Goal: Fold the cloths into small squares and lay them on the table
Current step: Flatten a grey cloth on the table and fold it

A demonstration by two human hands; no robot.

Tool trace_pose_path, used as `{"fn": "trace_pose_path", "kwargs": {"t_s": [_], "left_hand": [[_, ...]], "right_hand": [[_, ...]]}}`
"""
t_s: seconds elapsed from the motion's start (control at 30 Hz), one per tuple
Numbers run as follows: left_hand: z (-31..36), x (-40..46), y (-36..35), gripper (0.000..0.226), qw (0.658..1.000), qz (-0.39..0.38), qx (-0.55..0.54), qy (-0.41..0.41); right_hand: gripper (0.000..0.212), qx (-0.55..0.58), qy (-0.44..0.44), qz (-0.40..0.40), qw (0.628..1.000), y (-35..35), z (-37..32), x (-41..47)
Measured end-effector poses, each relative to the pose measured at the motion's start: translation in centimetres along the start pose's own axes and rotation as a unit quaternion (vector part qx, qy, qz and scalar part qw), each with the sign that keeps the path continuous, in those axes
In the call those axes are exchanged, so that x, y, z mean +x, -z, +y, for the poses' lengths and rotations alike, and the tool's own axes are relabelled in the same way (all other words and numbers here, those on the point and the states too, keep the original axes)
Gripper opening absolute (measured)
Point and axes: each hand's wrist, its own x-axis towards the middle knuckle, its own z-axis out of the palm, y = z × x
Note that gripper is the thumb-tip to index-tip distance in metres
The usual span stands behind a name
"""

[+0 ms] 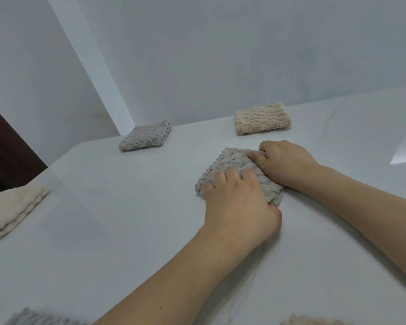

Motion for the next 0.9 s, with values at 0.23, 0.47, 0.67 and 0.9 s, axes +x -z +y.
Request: {"fn": "trace_pose_path", "kwargs": {"t_s": [0.23, 0.47, 0.67, 0.9], "left_hand": [[0.1, 0.2, -0.1, 0.045, 0.999, -0.049, -0.012, 0.017], [-0.2, 0.9, 0.7, 0.048, 0.991, -0.133, -0.023, 0.020], [-0.9, 1.6, 1.6, 0.043, 0.981, -0.189, -0.048, 0.010], [-3.6, 1.6, 1.9, 0.028, 0.961, -0.234, -0.145, -0.026]], "right_hand": [[0.046, -0.010, -0.002, 0.002, 1.000, 0.1, 0.0, -0.1], [0.046, -0.025, 0.003, 0.010, 1.000, 0.2, -0.2, -0.1], [0.046, -0.033, 0.010, 0.008, 0.999, 0.2, -0.2, -0.1], [0.046, -0.036, 0.006, 0.005, 0.999, 0.5, 0.2, 0.2]]}}
